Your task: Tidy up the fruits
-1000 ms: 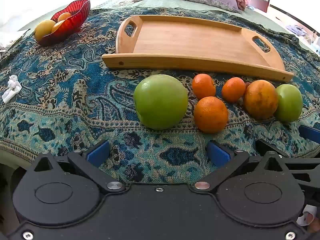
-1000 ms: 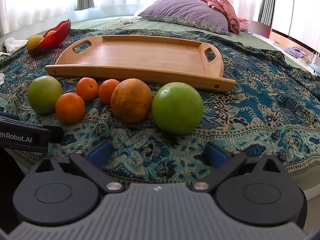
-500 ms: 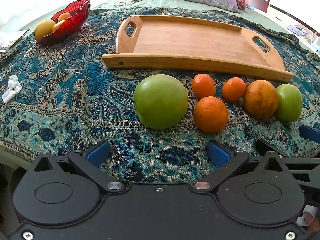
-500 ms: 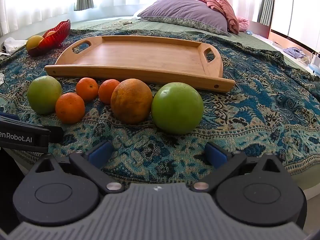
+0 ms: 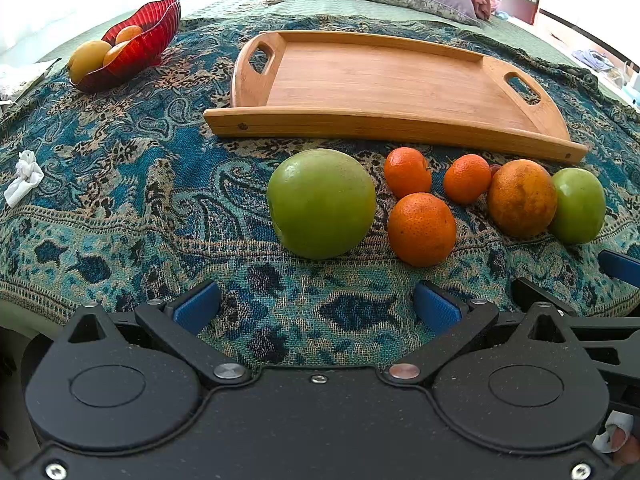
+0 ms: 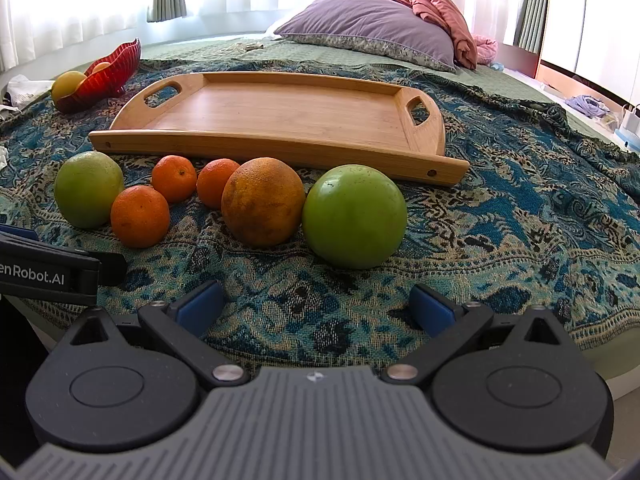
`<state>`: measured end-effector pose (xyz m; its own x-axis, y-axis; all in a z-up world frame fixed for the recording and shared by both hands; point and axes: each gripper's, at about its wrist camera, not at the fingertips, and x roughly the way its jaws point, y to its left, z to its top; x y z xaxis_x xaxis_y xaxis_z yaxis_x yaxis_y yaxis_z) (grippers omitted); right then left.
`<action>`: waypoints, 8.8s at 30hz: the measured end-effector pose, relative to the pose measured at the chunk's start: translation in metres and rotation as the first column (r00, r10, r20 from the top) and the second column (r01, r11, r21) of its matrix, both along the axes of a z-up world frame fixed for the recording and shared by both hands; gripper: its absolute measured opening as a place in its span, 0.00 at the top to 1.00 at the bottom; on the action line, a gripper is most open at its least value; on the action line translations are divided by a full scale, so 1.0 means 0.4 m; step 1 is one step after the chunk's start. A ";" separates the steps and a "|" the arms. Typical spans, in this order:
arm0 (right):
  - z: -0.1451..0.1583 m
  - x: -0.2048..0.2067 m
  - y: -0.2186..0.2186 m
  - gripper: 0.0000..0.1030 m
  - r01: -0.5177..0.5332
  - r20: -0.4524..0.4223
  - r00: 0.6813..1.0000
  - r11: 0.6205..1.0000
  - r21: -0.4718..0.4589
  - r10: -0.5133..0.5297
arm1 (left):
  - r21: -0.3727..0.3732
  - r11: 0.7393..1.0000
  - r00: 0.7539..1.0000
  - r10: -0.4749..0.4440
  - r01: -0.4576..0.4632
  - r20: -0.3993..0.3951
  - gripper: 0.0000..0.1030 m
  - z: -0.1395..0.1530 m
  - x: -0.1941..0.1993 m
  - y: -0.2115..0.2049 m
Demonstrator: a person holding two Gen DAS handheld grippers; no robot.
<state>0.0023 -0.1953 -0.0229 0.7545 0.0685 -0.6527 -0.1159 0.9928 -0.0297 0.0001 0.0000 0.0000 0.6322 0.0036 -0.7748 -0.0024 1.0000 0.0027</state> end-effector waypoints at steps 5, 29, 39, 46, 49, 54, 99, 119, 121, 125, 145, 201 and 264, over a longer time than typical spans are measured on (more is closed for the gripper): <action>0.000 0.000 0.000 0.00 0.000 0.001 1.000 1.000 0.000 0.000 | 0.000 1.000 1.000 -0.001 0.001 0.001 0.00 0.000 -0.001 0.000; -0.001 -0.001 0.001 0.00 0.000 0.002 1.000 1.000 -0.001 0.000 | 0.002 1.000 1.000 -0.001 0.001 0.001 0.00 0.000 -0.001 0.000; -0.001 -0.001 0.001 0.00 0.000 0.003 1.000 1.000 -0.002 0.000 | 0.002 1.000 1.000 -0.001 0.001 0.001 0.00 0.000 -0.001 0.000; -0.001 -0.004 0.003 0.00 0.001 0.005 1.000 1.000 -0.003 -0.001 | 0.003 1.000 1.000 -0.001 0.001 0.002 0.00 0.000 -0.001 0.000; 0.000 -0.005 0.003 0.00 0.001 0.007 1.000 1.000 -0.004 -0.001 | 0.007 1.000 1.000 -0.002 0.002 0.001 0.00 0.001 0.001 0.001; -0.011 0.011 -0.001 0.00 -0.005 0.013 1.000 1.000 -0.011 0.005 | 0.011 1.000 1.000 0.000 0.000 -0.003 0.00 -0.005 0.004 -0.003; 0.025 -0.024 -0.037 0.40 0.067 0.254 0.965 0.998 0.005 -0.066 | -0.110 0.993 0.966 -0.020 0.049 0.256 0.42 0.073 -0.051 0.052; 0.007 0.043 -0.080 0.14 0.002 0.272 0.962 0.999 0.053 -0.016 | -0.186 0.983 0.972 0.040 0.004 0.232 0.29 0.007 0.011 0.077; 0.005 0.046 -0.080 0.13 -0.001 0.270 0.963 0.998 0.057 -0.015 | -0.196 0.981 0.971 0.044 0.003 0.235 0.29 0.004 0.013 0.077; -0.003 0.059 -0.078 0.13 -0.001 0.255 0.967 0.998 0.057 -0.013 | -0.208 0.978 0.969 0.053 -0.001 0.243 0.30 0.001 0.012 0.076; -0.056 0.068 -0.059 0.12 0.021 0.248 0.968 0.998 0.057 -0.035 | -0.065 0.998 0.952 -0.007 0.028 0.307 0.31 -0.029 -0.005 0.028; 0.042 0.099 -0.148 0.41 0.113 0.307 0.940 0.985 0.134 -0.149 | -0.028 0.998 0.929 -0.037 0.051 0.369 0.48 0.085 0.112 0.070; 0.064 0.628 -0.138 0.40 0.093 -0.074 0.994 0.977 0.194 -0.080 | -0.041 0.993 0.989 -0.105 0.110 0.105 0.48 0.063 0.662 0.024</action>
